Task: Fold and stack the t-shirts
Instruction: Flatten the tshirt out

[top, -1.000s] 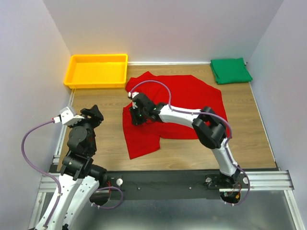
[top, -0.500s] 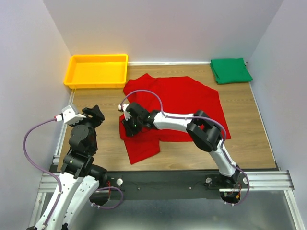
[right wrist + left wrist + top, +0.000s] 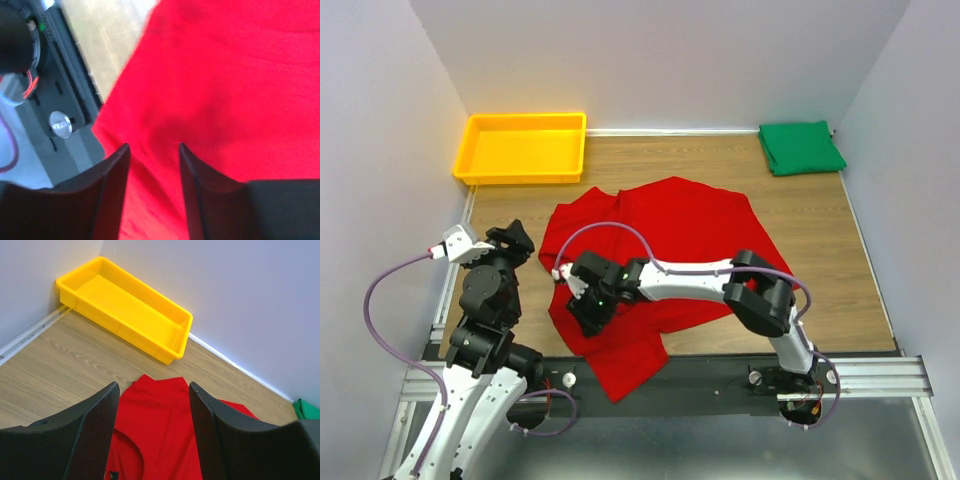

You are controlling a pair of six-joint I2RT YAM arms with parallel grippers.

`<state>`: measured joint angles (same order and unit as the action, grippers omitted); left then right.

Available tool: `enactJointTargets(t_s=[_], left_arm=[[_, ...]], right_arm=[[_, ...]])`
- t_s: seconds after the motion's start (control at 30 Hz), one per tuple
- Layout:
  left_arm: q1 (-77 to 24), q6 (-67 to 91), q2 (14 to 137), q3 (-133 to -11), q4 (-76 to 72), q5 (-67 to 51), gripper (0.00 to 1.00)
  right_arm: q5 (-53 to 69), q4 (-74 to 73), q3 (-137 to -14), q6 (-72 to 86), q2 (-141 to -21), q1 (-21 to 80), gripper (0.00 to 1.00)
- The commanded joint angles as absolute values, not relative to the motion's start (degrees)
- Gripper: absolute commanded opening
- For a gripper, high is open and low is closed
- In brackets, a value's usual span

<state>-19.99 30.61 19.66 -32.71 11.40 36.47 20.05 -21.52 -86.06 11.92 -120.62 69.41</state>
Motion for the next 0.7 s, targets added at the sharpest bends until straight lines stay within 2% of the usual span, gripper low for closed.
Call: enactJointTargets(t_s=[0.0, 0.17, 0.3, 0.5, 0.53, 0.67], left_arm=[[-19.7, 30.0, 21.7, -31.8, 9.7, 35.8, 0.66], [-19.8, 28.0, 30.1, -31.9, 7.1, 29.5, 0.66], [-19.7, 28.6, 39.7, -33.4, 5.4, 23.3, 0.66], [-18.5, 31.0, 58.5, -37.5, 3.6, 17.9, 0.66], [-17.2, 31.1, 63.4, -39.0, 3.7, 14.2, 0.66], [-15.0, 30.5, 74.3, -41.9, 4.7, 11.7, 0.65]], right_arm=[[7.1, -24.6, -87.5, 11.7, -112.8, 65.8, 0.53], [-2.2, -24.9, -81.6, 14.4, -105.4, 53.7, 0.54], [-6.8, -24.9, -77.7, 17.0, -100.6, 39.3, 0.54], [-6.9, -23.6, -76.0, 20.7, -100.8, 22.9, 0.54], [-5.6, -22.8, -75.4, 21.9, -101.6, 20.1, 0.54], [-4.7, -21.1, -73.1, 24.3, -103.4, 16.4, 0.54]])
